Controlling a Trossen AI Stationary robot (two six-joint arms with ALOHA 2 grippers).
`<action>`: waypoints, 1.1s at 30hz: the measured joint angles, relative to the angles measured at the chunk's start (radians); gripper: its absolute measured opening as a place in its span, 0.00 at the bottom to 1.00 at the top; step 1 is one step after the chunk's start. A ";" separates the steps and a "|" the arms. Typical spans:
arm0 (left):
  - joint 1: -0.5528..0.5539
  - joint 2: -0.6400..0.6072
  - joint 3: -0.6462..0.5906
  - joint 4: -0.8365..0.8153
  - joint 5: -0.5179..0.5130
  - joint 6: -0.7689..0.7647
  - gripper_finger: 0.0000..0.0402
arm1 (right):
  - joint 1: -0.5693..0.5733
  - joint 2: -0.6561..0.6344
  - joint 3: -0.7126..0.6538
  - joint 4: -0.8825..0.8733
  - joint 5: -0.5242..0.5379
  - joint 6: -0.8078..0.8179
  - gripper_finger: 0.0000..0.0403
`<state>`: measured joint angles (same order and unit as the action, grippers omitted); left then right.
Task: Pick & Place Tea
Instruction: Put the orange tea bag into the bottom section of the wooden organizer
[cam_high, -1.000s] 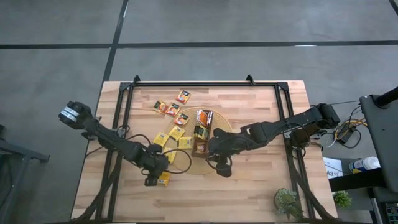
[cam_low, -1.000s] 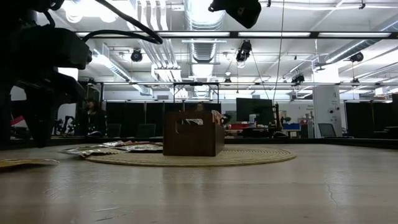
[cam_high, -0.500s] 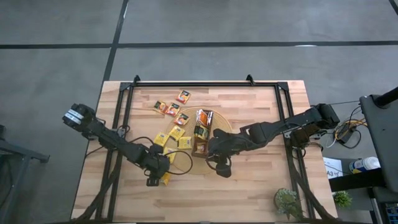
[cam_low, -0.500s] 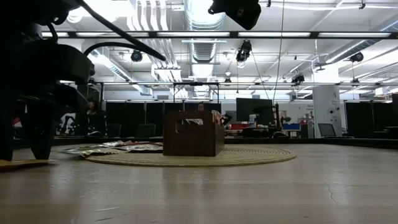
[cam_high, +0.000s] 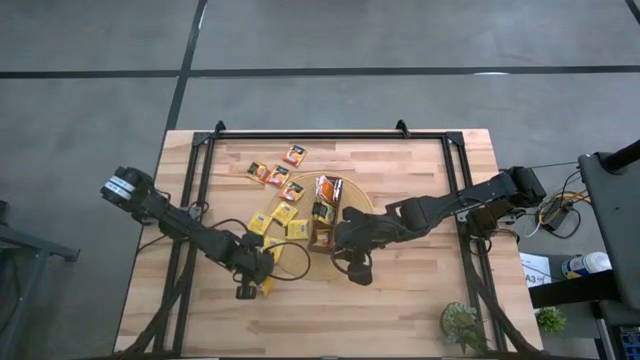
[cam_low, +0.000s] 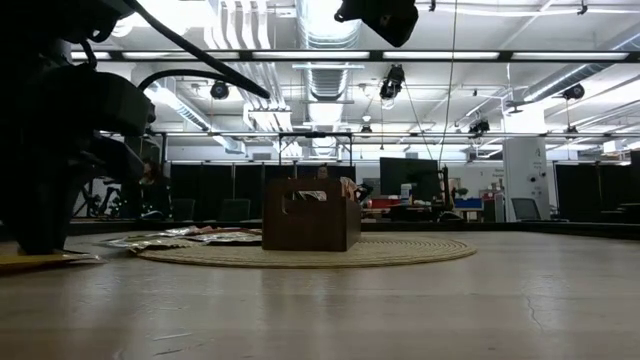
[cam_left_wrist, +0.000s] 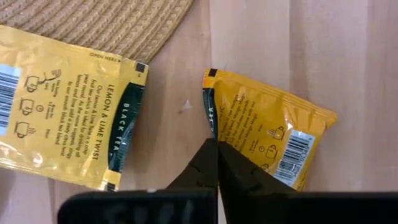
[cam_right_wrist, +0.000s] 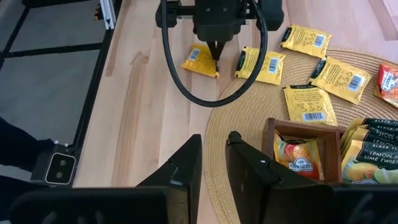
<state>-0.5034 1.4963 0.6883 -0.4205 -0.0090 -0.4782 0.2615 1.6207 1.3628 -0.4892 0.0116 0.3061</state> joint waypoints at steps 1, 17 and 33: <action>0.000 -0.014 0.002 -0.002 0.001 0.000 0.00 | 0.000 0.000 0.000 0.000 0.000 0.000 0.16; 0.006 -0.249 0.129 -0.208 -0.186 0.091 0.00 | -0.001 0.000 0.000 0.000 0.001 -0.021 0.15; 0.167 -0.279 0.232 -0.192 -0.273 0.546 0.00 | 0.000 -0.031 0.000 -0.008 0.001 -0.018 0.15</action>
<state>-0.3367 1.2175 0.9199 -0.6121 -0.2817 0.0673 0.2615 1.5899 1.3632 -0.4970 0.0125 0.2880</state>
